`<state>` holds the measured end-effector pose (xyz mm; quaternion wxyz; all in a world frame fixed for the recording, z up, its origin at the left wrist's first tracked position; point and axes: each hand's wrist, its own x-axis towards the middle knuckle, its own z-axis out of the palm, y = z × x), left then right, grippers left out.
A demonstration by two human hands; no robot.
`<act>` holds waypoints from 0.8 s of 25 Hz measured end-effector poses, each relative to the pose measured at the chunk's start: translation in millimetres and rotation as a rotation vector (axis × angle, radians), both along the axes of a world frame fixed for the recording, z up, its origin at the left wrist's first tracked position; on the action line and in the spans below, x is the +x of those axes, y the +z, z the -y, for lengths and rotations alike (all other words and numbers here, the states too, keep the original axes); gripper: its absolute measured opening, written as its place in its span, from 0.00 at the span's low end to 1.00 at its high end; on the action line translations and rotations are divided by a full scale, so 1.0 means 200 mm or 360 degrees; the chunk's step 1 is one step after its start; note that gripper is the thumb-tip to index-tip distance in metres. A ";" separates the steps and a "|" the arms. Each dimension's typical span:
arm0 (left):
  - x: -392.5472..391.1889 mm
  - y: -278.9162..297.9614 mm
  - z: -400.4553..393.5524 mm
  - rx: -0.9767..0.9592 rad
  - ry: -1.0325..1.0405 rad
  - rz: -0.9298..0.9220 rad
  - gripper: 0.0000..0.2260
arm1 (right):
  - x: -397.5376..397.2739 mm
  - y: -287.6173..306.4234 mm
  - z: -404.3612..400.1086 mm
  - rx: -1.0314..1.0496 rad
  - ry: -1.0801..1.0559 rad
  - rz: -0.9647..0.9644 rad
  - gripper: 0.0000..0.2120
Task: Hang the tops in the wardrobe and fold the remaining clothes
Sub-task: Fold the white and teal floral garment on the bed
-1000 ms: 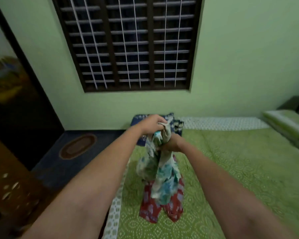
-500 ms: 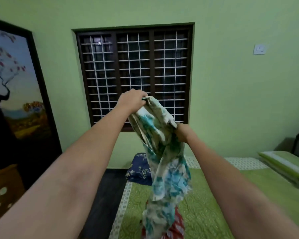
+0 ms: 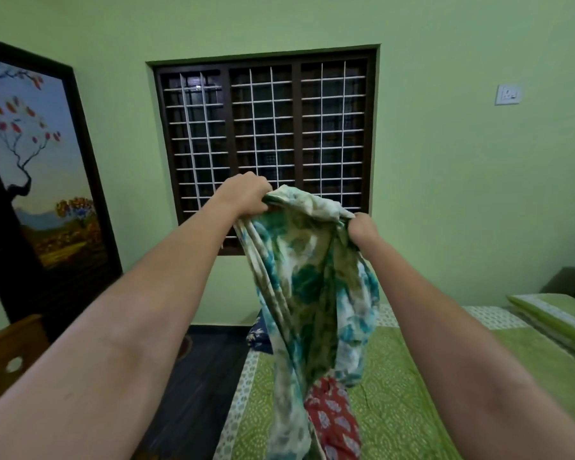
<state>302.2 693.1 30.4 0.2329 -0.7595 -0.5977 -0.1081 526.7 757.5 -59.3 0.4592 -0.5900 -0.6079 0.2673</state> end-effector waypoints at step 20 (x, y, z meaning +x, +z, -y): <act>0.29 -1.30 0.01 -0.0446 0.0840 0.2018 0.55 | -0.28 0.28 0.05 -0.0041 0.0140 -0.1624 0.07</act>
